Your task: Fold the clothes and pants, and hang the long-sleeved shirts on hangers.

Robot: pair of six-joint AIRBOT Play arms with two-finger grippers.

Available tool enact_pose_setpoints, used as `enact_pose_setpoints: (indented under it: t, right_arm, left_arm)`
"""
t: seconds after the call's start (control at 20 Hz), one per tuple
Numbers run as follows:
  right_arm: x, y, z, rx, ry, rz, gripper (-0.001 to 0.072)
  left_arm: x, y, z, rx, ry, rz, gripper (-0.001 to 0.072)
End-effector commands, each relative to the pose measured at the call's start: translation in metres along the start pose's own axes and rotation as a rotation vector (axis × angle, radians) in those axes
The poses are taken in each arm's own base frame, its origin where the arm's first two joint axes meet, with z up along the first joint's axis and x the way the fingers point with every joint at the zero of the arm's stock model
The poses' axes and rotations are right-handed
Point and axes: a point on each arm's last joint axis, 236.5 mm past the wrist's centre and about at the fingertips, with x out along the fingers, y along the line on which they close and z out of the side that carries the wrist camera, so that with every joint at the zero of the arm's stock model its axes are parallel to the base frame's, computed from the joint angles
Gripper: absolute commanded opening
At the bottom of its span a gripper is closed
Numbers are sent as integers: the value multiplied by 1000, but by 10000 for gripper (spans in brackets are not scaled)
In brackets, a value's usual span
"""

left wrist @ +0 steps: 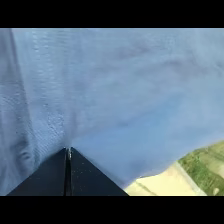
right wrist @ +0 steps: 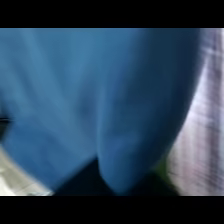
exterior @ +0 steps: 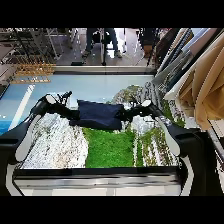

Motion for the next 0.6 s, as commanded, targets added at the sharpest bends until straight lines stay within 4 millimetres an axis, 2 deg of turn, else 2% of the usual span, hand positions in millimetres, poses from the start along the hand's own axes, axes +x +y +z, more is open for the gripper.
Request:
enact_pose_setpoints:
  t: [0.0, 0.05, 0.1, 0.2, 0.3, 0.4, 0.5, 0.55]
  right_arm:
    - [11, 40, 12, -97, -36, 53, 18]
    - [1, 47, 17, -145, -61, 28, 17]
    - [-19, 55, 26, -173, -99, -1, 16]
    - [-73, 64, 41, -148, -182, -56, 15]
    - [-149, 69, 45, -127, -253, -118, 15]
    - [-232, 75, 40, -136, -343, -175, 15]
    - [-322, 71, 24, -108, -456, -248, 15]
    - [-365, 63, 12, -75, -510, -292, 15]
  left_arm:
    - [-12, -5, -6, 6, 26, -12, 7]
    - [-26, -8, -11, 9, 42, -21, 7]
    - [-43, -11, -15, 12, 51, -28, 7]
    - [-88, -19, -21, 22, 42, -34, 7]
    - [-136, -32, -36, 41, 53, -42, 8]
    - [-180, -48, -64, 76, 101, -57, 7]
    - [-214, -62, -93, 118, 145, -68, 8]
    - [-227, -67, -104, 129, 145, -66, 8]
